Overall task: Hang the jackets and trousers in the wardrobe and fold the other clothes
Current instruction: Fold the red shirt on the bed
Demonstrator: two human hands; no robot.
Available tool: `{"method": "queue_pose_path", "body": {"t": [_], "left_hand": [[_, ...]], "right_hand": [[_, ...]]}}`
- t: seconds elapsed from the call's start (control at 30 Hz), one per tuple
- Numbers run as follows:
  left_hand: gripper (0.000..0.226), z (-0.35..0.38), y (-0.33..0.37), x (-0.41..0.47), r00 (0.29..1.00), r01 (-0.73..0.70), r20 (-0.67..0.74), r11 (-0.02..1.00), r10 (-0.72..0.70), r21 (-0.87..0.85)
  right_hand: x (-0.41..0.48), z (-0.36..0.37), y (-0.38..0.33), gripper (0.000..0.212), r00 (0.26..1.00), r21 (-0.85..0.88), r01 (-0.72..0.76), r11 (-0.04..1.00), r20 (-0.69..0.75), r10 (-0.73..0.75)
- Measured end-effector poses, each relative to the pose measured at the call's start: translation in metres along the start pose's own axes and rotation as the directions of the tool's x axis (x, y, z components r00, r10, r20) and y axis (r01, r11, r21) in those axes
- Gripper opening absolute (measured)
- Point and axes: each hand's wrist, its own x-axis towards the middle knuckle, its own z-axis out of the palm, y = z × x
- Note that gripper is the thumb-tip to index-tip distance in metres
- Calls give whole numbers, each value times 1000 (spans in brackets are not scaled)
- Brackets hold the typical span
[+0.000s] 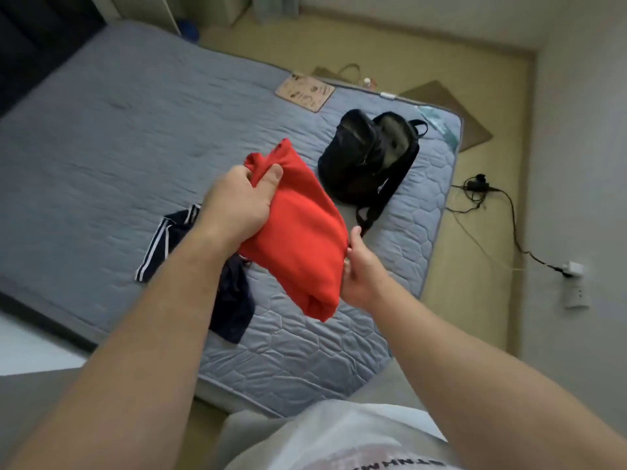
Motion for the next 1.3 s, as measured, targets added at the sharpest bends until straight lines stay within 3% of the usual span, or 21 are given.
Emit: {"method": "queue_pose_path", "body": {"t": [0.1,0.23,0.33,0.53,0.63,0.87,1.07,1.17,1.3], "left_hand": [[50,-14,25,-20,983,-181,36,981,178,76],[44,-35,39,-45,907,-411,157,903,391,126],[39,-52,60,-75,807,-556,297,826,510,90],[46,-63,118,-168,544,-782,473,623,693,-14],[44,-63,142,-213,454,-848,481,529,750,-24],[40,-60,161,-331,327,-913,495,405,805,-55],[39,-70,157,-444,246,-949,505,312,827,-49],[37,-78,157,-495,167,-964,509,248,844,-94],[38,-86,167,-555,-8,-957,536,150,844,-249]], "right_hand": [[-27,13,24,82,1000,71,-16,997,-23,17],[-74,24,56,57,983,169,143,975,-139,-120],[-124,13,79,34,955,223,229,947,-239,-175],[-233,-27,111,34,835,356,419,835,-513,-200],[-276,-39,132,34,758,388,548,741,-605,-245],[-363,-86,200,29,561,312,738,599,-777,-287],[-435,-138,285,40,459,260,786,560,-853,-248],[-462,-148,330,38,435,301,853,427,-862,-261],[-483,-145,380,60,517,505,855,116,-814,-265]]}}
